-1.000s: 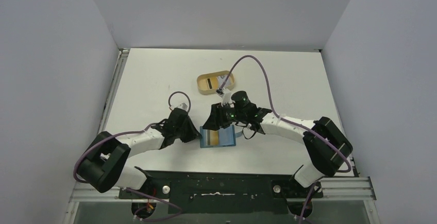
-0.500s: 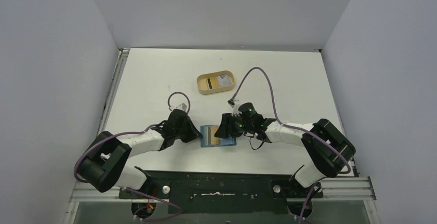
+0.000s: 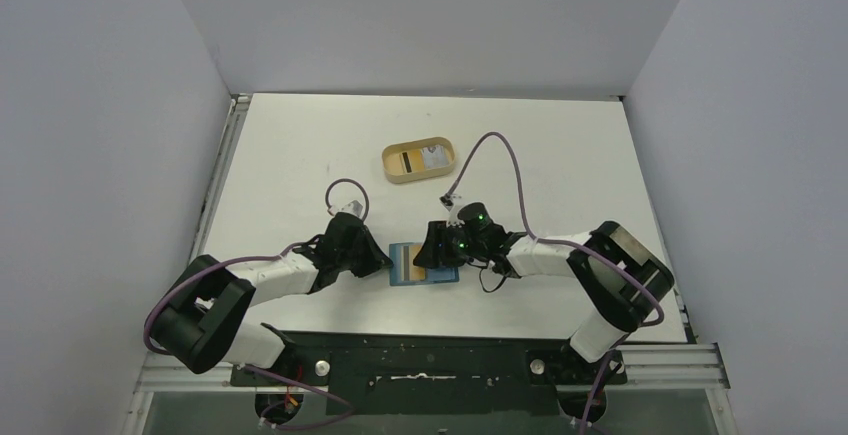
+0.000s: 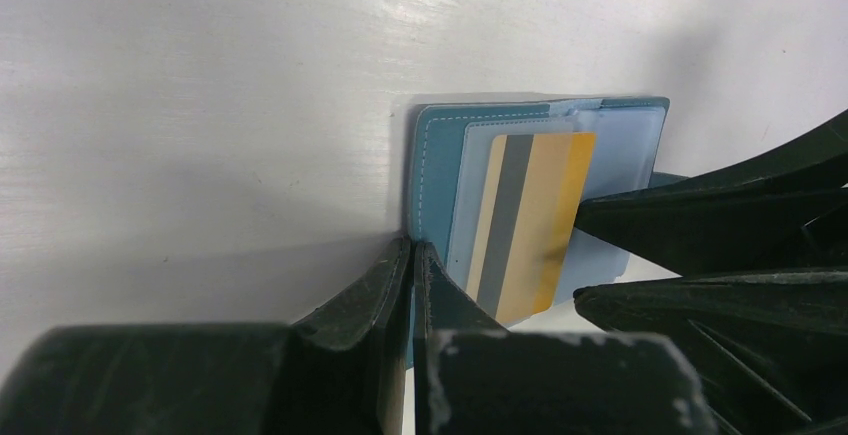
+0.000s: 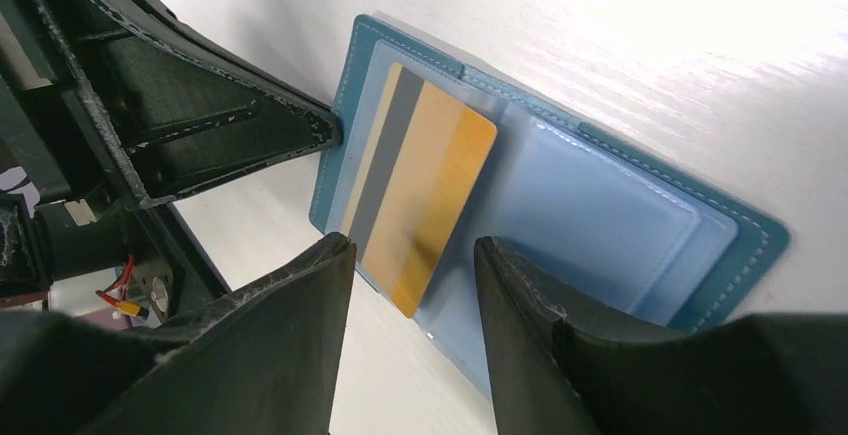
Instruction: Take the credit cards out of the card holder
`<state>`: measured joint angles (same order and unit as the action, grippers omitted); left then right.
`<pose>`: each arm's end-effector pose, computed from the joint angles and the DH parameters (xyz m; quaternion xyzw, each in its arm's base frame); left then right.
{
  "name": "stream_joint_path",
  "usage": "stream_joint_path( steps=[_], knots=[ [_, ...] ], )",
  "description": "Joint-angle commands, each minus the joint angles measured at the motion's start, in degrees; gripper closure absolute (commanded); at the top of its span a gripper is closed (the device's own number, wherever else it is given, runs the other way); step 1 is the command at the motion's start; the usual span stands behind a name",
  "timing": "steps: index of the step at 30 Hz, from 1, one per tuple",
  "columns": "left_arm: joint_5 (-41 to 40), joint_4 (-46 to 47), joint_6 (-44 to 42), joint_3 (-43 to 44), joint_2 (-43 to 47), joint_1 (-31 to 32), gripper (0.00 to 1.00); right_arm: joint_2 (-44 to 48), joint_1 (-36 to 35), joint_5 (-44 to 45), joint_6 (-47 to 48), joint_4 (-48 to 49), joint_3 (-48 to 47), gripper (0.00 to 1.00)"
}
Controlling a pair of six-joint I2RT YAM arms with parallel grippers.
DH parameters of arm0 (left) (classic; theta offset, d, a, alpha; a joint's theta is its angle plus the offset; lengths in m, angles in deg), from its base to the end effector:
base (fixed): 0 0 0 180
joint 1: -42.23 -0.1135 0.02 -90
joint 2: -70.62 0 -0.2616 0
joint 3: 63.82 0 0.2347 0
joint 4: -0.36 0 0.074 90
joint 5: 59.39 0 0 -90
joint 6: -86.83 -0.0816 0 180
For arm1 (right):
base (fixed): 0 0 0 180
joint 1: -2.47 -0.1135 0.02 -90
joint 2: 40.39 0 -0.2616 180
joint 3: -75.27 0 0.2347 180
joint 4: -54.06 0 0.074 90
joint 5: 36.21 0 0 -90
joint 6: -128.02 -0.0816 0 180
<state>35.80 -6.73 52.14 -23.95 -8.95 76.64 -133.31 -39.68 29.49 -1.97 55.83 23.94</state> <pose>0.2099 -0.1528 0.1077 -0.1521 0.9164 -0.2893 0.2310 0.2168 0.2415 0.1240 -0.1059 0.8835 0.4161 0.1873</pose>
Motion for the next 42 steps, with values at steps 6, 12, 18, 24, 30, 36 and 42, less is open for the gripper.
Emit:
stream_joint_path(
  steps=[6,12,18,24,30,36,42],
  knots=[
    [-1.4,-1.7,-0.7,-1.1,-0.1,0.1,1.00,-3.6,-1.4,-0.7,-2.9,9.7,0.2,0.51],
    [-1.4,-1.7,-0.7,-1.2,0.0,0.1,1.00,-4.0,-1.6,-3.3,-5.3,16.0,1.5,0.52],
    [-1.4,-1.8,-0.7,-1.2,0.3,0.1,1.00,-4.6,-0.8,-5.0,-10.4,27.7,5.2,0.52],
    [-1.6,-2.4,-0.8,-1.3,1.2,0.1,1.00,-11.9,0.0,-8.5,-19.4,46.7,7.7,0.52],
    [-1.9,-3.4,-0.8,-1.3,2.3,0.1,1.00,-14.9,-0.6,-8.4,-20.8,46.0,6.1,0.54],
    [-2.2,-3.7,-0.8,-1.5,2.6,0.1,1.00,-12.1,-1.7,-6.0,-14.3,28.5,2.3,0.54],
    [-2.0,-3.5,-0.9,-1.0,2.1,0.1,1.00,-14.2,-3.0,-6.4,-13.6,24.3,-0.9,0.54]
  ],
)
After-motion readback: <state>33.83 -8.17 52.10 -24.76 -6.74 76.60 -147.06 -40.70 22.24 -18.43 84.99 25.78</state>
